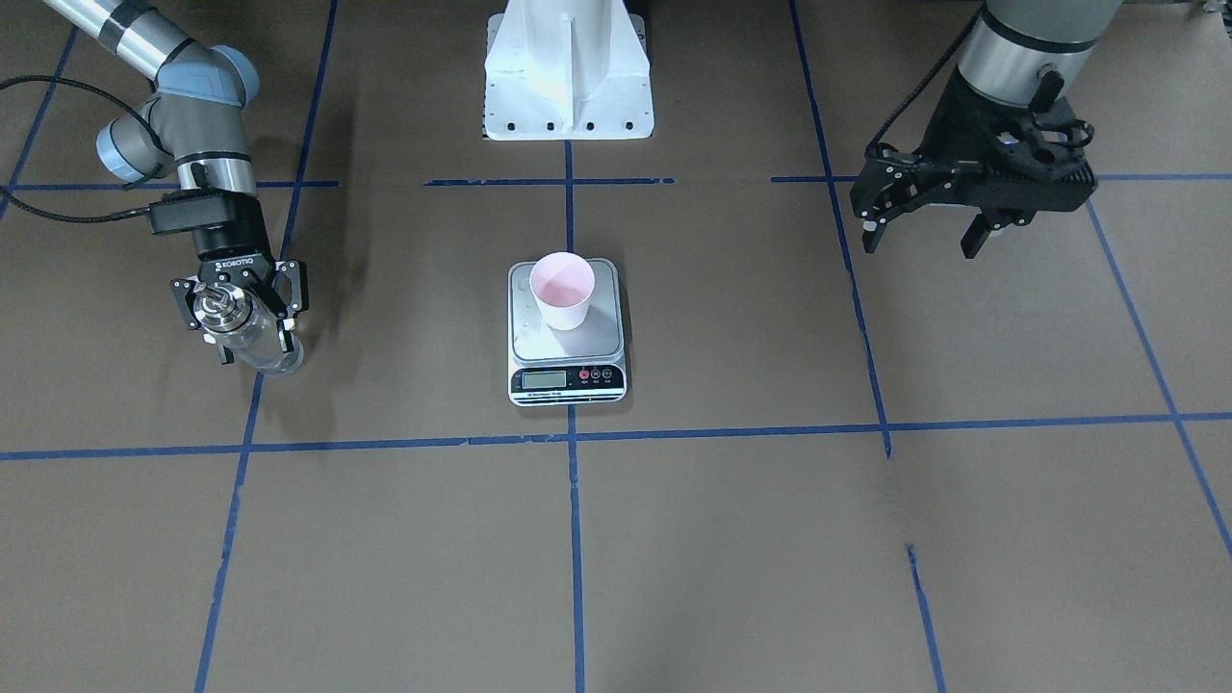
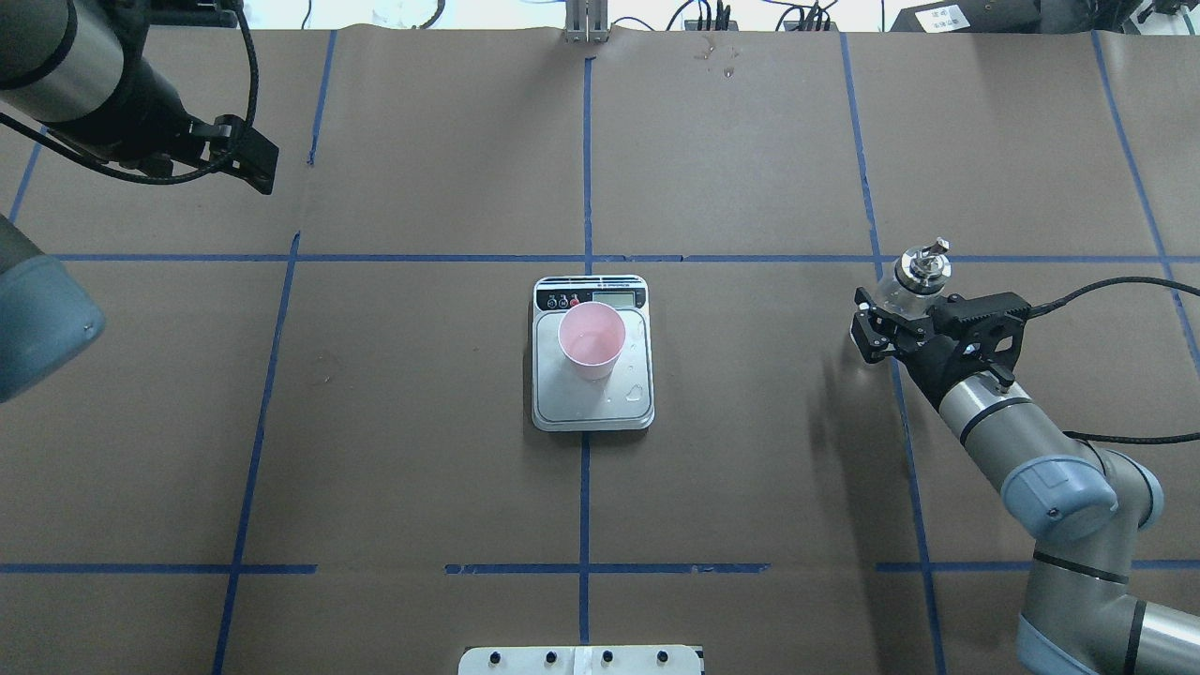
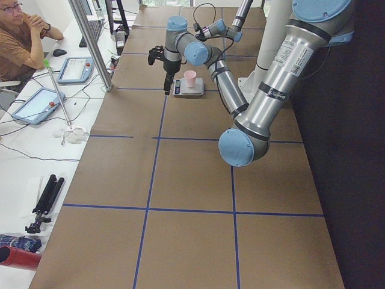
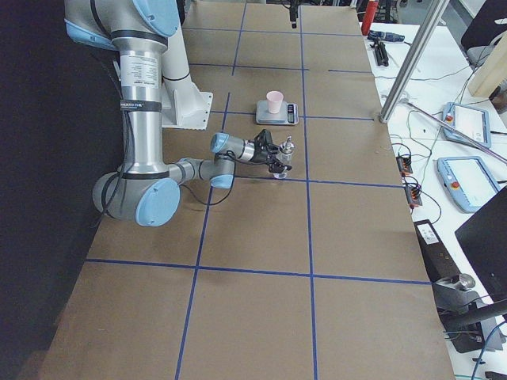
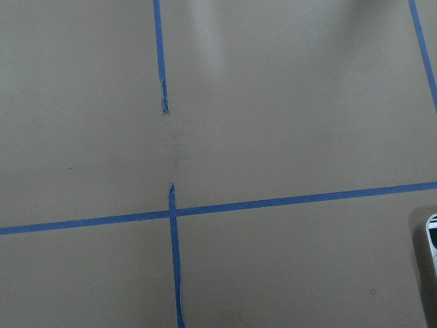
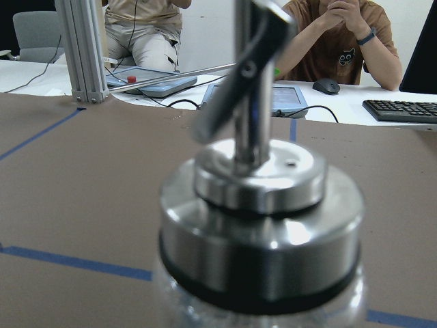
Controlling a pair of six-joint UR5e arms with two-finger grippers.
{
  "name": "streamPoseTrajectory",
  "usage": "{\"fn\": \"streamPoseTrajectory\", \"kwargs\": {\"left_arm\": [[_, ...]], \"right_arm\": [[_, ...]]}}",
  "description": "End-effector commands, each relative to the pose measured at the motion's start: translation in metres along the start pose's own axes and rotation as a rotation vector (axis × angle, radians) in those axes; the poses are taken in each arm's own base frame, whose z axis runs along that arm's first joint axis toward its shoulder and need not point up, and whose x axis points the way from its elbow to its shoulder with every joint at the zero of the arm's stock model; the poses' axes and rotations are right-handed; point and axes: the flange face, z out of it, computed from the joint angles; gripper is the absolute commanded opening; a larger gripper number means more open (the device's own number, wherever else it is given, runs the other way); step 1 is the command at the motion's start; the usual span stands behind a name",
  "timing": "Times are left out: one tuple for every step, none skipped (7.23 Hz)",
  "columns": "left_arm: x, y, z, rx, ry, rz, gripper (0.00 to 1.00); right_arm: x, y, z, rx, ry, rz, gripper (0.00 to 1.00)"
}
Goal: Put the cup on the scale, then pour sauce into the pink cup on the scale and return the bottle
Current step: 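Lift the glass bottle with the right gripper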
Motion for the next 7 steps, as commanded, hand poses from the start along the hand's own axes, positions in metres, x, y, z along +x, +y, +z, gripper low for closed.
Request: {"fn": "streamPoseTrajectory", "kwargs": {"left_arm": [[-0.003, -0.001, -0.006, 0.009, 0.002, -0.003, 1.0], [-0.007, 0.0, -0.018, 0.03, 0.009, -0.002, 1.0], [-0.026, 0.006, -0.018, 0.027, -0.008, 0.035, 1.0], [-0.053, 0.004, -0.023, 0.036, -0.033, 0.095, 1.0], [-0.081, 0.0, -0.025, 0.037, -0.06, 0.127, 1.0], [-0.109, -0.007, -0.028, 0.039, -0.088, 0.153, 1.0], [-0.143, -0.005, -0.028, 0.032, -0.119, 0.185, 1.0]], "right_arm": [[-0.004, -0.03, -0.006, -0.004, -0.041, 0.02, 0.0], [-0.01, -0.04, -0.007, 0.013, -0.026, -0.007, 0.0], [-0.024, -0.067, -0.016, 0.018, 0.038, -0.101, 0.0], [-0.042, -0.086, -0.023, 0.0, 0.069, -0.16, 0.0], [-0.059, -0.101, -0.028, 0.019, 0.04, -0.135, 0.0], [-0.066, -0.106, -0.027, 0.023, 0.035, -0.132, 0.0], [-0.071, -0.114, -0.026, 0.049, 0.044, -0.21, 0.0]]}}
